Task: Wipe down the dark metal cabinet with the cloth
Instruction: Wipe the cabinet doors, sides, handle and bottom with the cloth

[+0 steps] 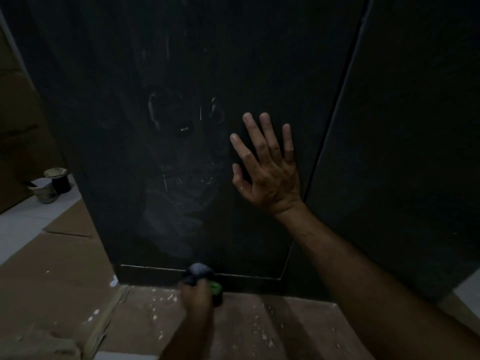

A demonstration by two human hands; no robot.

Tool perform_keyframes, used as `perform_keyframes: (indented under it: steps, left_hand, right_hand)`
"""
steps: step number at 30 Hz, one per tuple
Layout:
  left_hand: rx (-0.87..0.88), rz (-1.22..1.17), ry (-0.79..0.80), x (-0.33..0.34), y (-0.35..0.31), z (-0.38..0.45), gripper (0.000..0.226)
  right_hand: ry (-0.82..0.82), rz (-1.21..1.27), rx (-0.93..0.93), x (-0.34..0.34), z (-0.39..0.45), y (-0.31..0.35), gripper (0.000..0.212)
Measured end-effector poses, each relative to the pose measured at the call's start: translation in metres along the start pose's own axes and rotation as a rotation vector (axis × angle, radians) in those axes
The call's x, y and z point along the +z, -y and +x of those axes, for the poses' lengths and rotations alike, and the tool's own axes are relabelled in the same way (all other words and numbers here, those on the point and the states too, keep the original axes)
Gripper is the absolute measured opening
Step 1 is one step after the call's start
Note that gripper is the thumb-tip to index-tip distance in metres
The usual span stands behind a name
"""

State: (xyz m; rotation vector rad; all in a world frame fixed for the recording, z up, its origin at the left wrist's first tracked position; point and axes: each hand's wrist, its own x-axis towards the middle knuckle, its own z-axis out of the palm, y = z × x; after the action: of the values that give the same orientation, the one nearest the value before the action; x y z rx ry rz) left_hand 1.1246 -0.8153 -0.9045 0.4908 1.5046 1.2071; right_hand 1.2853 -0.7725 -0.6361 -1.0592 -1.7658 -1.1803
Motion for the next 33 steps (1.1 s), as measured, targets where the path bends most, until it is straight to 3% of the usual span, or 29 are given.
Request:
perform_keyframes:
  steps: [2,4,8,11,14,16,18,20,22,26,28,30,33]
  left_hand:
    - [0.064,-0.044,-0.249,-0.026,-0.004,0.03,0.023]
    - [0.089,-0.06,-0.315,-0.022,-0.006,0.029,0.024]
    - [-0.039,-0.091,0.128,0.053,0.029,-0.033,0.019]
    - [-0.091,0.013,0.177,0.079,0.035,-0.045,0.034]
    - [-0.088,-0.108,0.061,0.039,0.009,-0.029,0.021]
    - [-0.001,-0.21,-0.123,0.007,-0.023,-0.013,0.019]
    - [0.068,-0.29,-0.4,-0.016,-0.059,0.015,0.037]
    - [0.12,-0.237,-0.557,-0.017,-0.089,0.021,0.05]
    - [0.203,-0.054,-0.54,0.001,-0.093,-0.003,0.057]
    - [0.439,0.279,-0.192,0.037,-0.048,-0.056,0.063]
    - [0.469,0.312,-0.118,0.027,-0.049,-0.058,0.063]
    - [0.456,0.241,-0.207,0.005,-0.076,-0.042,0.062]
    - [0.316,0.106,-0.507,-0.029,-0.141,-0.007,0.062]
  right_hand:
    - [-0.001,-0.005,-0.007,0.001,0.0,0.001,0.053]
    - [-0.004,-0.017,-0.004,0.002,0.001,0.001,0.054]
    - [-0.004,-0.009,0.0,0.002,0.0,0.002,0.054]
    - [-0.004,-0.001,-0.004,0.002,0.0,0.0,0.054]
    - [-0.01,-0.018,-0.015,0.003,0.001,0.0,0.054]
    - [-0.011,-0.017,-0.009,0.003,0.0,0.0,0.054]
    - [-0.008,-0.026,-0.011,0.003,0.0,0.001,0.055]
    - [-0.003,-0.028,-0.01,0.003,0.001,0.001,0.055]
    - [-0.001,-0.018,-0.009,0.004,0.0,0.002,0.055]
    - [-0.006,-0.018,-0.007,0.003,0.0,0.002,0.054]
    - [-0.014,-0.016,-0.008,0.003,0.0,0.002,0.054]
    - [-0.022,-0.018,-0.008,0.002,0.0,0.002,0.054]
    - [0.003,-0.02,-0.021,0.002,0.0,0.001,0.056]
